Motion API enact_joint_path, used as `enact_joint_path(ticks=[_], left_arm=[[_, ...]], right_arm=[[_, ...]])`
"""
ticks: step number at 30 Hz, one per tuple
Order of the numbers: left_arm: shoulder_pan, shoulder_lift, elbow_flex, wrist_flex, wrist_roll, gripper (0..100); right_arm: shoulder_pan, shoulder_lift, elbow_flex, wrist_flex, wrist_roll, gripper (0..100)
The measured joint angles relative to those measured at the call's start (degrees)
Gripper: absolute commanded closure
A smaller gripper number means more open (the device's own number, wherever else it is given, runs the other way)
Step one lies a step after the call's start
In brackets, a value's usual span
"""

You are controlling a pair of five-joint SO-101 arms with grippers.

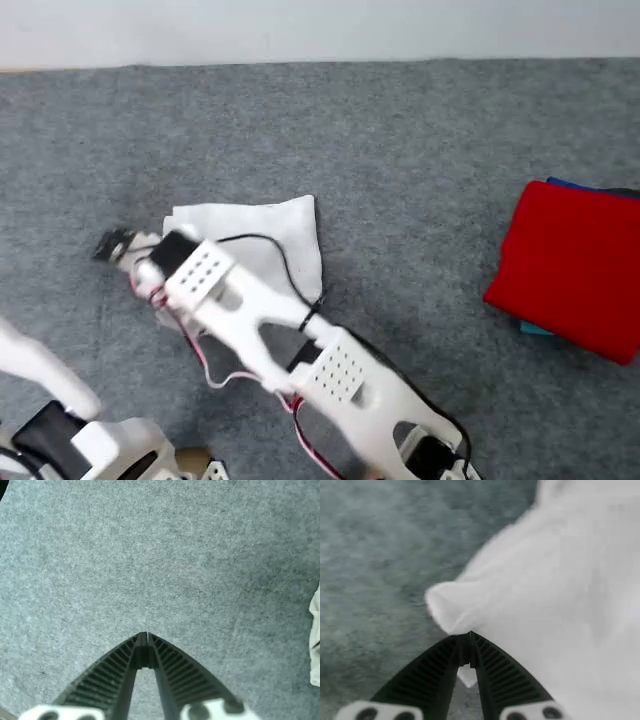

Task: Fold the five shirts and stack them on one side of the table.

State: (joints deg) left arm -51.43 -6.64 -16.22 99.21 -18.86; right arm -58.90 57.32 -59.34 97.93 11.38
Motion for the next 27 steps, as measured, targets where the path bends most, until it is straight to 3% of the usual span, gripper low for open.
enact_joint_path(ticks=[9,18,27], left_arm=[[-0.18,0.00,0.00,0.00,-0.09,98],[-0.18,0.00,0.00,0.00,-0.09,98],[1.14,0.00,0.00,0.00,-0.09,98]], right_arm=[[0.79,0.00,-11.25,2.20,0.00,98.8],[7.56,0.00,-12.40,2.29,2.64,98.8],[7.65,-1.67,-17.05,2.29,2.99,98.7]])
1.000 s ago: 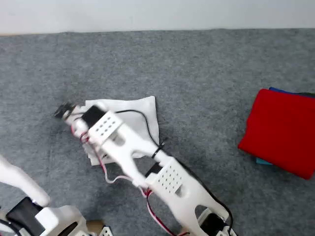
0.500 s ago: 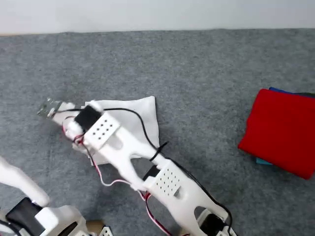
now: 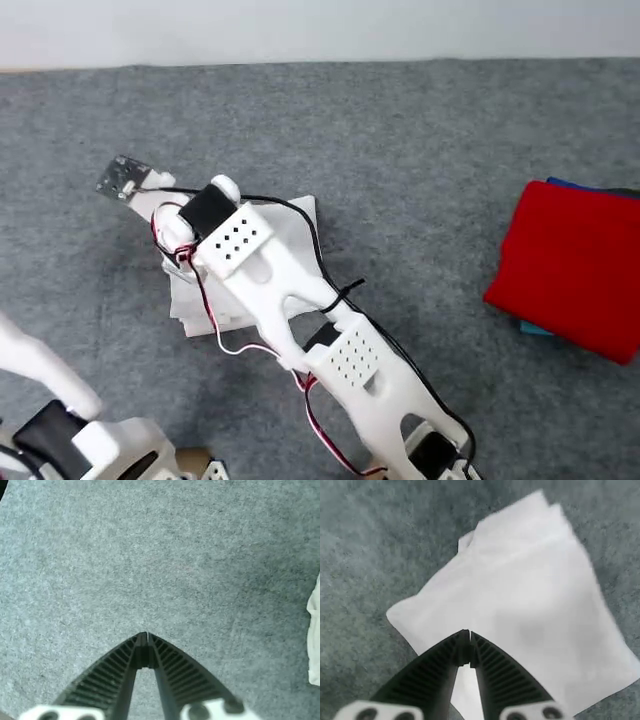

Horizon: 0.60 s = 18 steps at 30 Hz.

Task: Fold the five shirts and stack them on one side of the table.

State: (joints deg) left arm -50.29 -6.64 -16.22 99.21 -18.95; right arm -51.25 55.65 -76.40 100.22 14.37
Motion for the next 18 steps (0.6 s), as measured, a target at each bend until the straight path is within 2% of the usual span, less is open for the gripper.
enact_joint_path(ticks=[8,15,18], left_arm=[[0.88,0.00,0.00,0.00,0.00,98],[0.88,0.00,0.00,0.00,0.00,98],[0.88,0.00,0.00,0.00,0.00,98]], right_arm=[[-0.26,4.31,-0.09,0.00,1.49,98.7],[-7.91,8.88,-0.09,0.00,-2.02,98.8],[-8.97,9.32,-0.09,0.00,-2.29,98.8]])
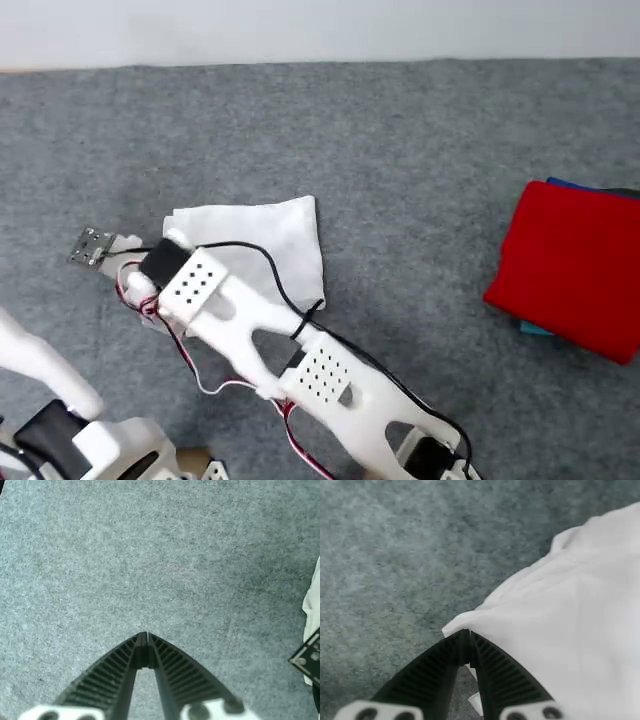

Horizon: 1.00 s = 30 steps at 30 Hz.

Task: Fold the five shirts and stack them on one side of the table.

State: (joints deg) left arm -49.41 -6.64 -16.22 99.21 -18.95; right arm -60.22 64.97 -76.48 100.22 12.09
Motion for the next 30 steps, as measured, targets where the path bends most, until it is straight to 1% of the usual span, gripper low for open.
enact_joint_path(ticks=[5,9,12,14,21,28,30], left_arm=[[0.00,0.00,1.14,-0.53,0.00,98],[0.00,0.00,1.67,-1.05,0.00,98],[0.35,0.00,1.67,-1.05,0.00,98],[1.05,0.00,1.67,-0.97,0.00,98],[2.29,0.00,1.67,-0.18,0.00,98],[2.29,0.00,1.67,0.00,0.00,98],[2.29,0.00,1.67,0.00,0.00,98]], right_arm=[[0.62,-1.85,-2.90,0.18,-0.09,98.8],[3.60,-8.44,-2.90,0.26,-0.09,98.8],[7.38,-13.45,0.44,0.26,-0.09,98.8],[9.76,-16.53,4.40,0.26,-0.97,98.8],[18.29,-31.47,23.82,0.26,-8.09,98.8],[23.30,-48.18,47.03,0.26,-14.77,98.3],[24.79,-51.25,52.84,0.26,-18.99,98.3]])
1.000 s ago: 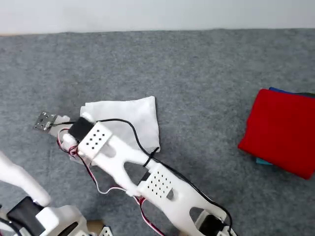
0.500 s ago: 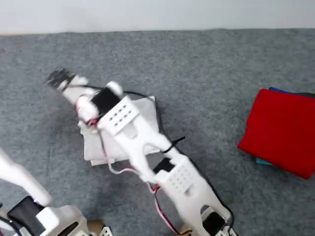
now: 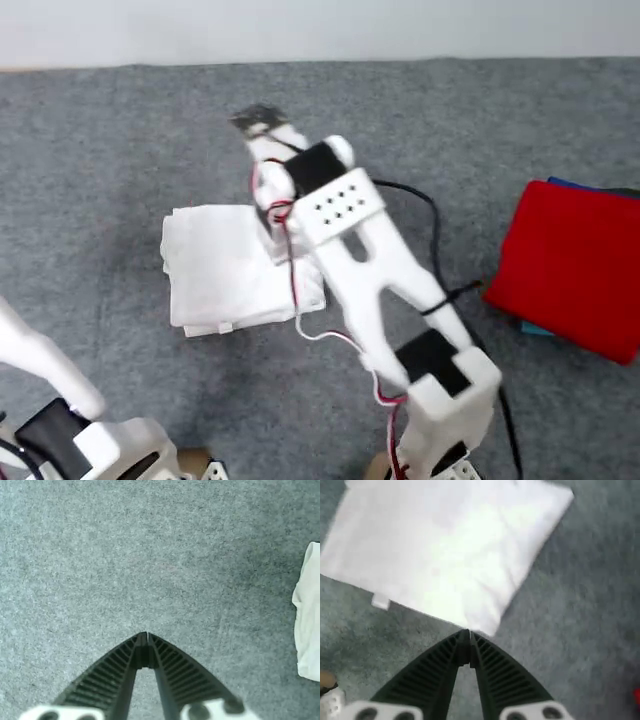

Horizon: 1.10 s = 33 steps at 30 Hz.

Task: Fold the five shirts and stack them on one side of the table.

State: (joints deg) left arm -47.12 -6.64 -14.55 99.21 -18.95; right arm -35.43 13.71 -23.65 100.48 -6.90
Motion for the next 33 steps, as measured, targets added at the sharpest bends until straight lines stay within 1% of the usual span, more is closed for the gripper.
enact_joint_path(ticks=[4,8,13,15,23,33], left_arm=[[0.00,0.00,0.00,0.00,0.00,98],[0.00,0.00,0.79,0.00,0.00,98],[0.00,0.00,4.22,0.00,0.00,98],[0.00,0.00,5.45,0.00,0.00,98],[0.00,-6.33,8.88,-0.09,0.00,98],[0.00,-10.99,17.76,-4.04,0.00,98]], right_arm=[[1.76,-2.73,9.14,0.00,-9.41,95.3],[1.58,-2.55,12.84,0.00,-18.46,89.9],[1.67,2.29,12.84,-0.53,-24.97,77.3],[1.67,3.78,12.84,-2.11,-26.11,74.8],[1.67,10.46,10.20,-8.88,-26.90,75.3],[0.44,21.89,-0.53,-9.41,-26.90,75.3]])
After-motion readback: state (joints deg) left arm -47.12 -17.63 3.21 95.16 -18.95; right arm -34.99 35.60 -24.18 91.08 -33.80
